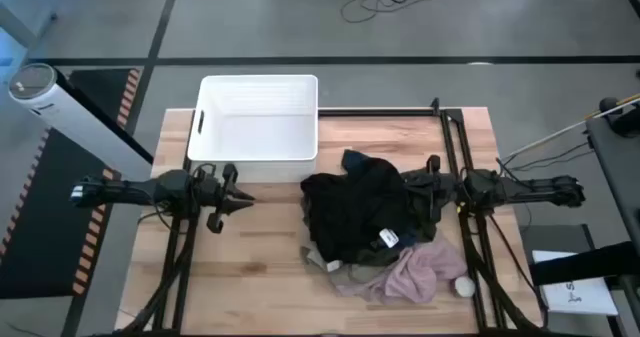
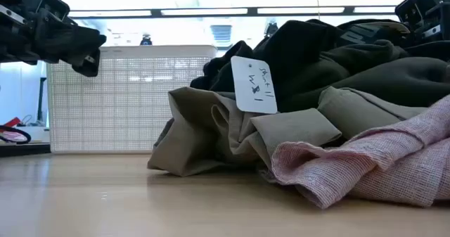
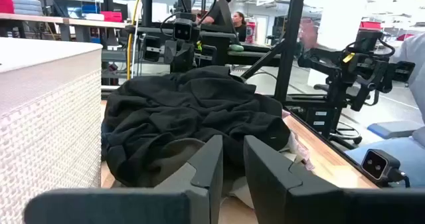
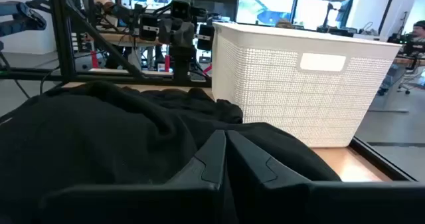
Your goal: Sort clothes
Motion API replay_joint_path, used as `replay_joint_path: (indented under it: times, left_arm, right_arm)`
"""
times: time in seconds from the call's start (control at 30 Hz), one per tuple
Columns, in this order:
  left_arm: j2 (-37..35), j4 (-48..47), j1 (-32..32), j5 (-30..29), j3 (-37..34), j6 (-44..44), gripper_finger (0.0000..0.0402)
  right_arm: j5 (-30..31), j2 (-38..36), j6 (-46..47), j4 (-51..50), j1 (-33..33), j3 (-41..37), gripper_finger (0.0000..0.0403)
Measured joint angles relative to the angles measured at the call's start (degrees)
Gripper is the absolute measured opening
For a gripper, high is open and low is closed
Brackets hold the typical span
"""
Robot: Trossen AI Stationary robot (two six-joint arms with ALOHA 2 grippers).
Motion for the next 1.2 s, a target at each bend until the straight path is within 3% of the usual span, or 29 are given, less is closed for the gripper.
replay_joint_path:
  times: [0.63,0.93,1.2]
  left_arm:
    - [0.0,0.9,0.0,0.0,0.0,4.3,0.005]
    - [0.0,1.1,0.0,0.0,0.0,6.2,0.005]
    - [0.0,1.1,0.0,0.0,0.0,7.8,0.005]
  right_arm:
    - [0.1,0.0,-0.3,0.1,0.0,0.0,0.0]
    - [0.1,0.0,-9.4,1.4,0.0,0.0,0.0]
    - [-0.1,0.0,4.3,6.7,0.0,0.0,0.0]
